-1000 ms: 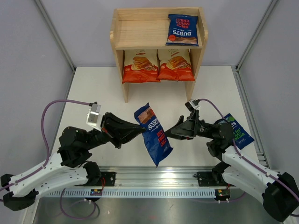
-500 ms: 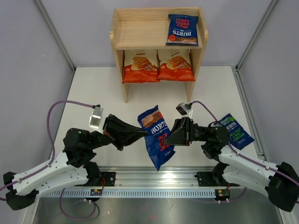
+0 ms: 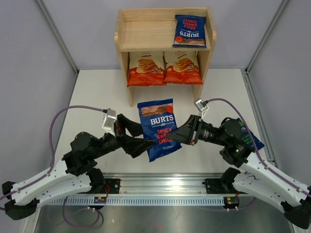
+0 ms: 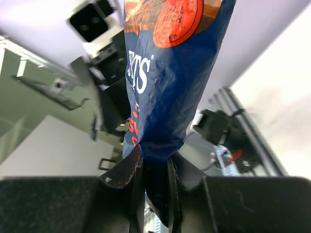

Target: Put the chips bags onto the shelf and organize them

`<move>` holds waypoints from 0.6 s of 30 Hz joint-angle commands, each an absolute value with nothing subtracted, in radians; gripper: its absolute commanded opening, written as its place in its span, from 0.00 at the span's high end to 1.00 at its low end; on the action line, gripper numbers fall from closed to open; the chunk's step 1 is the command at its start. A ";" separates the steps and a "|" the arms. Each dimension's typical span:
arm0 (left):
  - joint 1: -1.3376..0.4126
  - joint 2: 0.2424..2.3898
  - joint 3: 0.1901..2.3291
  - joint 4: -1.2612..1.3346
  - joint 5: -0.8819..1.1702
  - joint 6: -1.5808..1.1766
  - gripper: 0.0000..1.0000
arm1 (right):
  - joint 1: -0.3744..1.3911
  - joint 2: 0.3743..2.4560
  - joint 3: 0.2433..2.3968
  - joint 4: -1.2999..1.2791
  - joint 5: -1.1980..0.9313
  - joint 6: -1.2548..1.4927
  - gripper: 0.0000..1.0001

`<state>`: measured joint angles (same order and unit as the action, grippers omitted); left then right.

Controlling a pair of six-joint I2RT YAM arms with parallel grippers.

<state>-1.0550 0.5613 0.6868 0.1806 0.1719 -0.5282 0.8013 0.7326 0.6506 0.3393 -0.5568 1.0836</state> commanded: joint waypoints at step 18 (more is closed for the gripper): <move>-1.055 0.552 0.715 0.135 -0.095 -0.592 0.84 | 0.810 0.671 0.688 0.080 -0.288 0.932 0.26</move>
<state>-1.0531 0.6003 0.7044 0.0048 -0.0280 -0.5632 0.8032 0.7471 0.7422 0.0509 -0.4347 0.8703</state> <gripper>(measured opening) 0.163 0.722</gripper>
